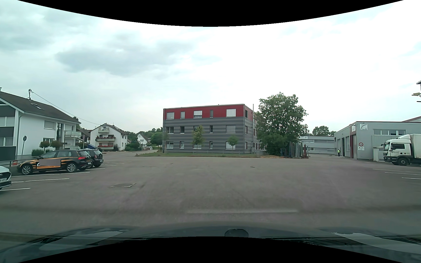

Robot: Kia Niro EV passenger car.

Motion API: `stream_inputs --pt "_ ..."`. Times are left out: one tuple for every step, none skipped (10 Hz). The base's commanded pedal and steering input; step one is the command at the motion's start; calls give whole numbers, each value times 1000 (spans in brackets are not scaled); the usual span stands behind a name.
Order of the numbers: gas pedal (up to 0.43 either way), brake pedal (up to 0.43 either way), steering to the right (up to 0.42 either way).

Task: Follow the waypoints while adhering to traffic rules and regulations

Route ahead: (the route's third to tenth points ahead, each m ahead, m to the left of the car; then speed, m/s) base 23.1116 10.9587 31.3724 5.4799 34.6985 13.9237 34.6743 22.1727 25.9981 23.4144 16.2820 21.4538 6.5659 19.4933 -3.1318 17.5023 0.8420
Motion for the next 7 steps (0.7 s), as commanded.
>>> stream_inputs --pt "67 0 69" --pt "67 0 77" --pt "79 0 80" --pt "98 0 81" --pt "98 0 80" --pt "98 0 80" --pt "98 0 76"
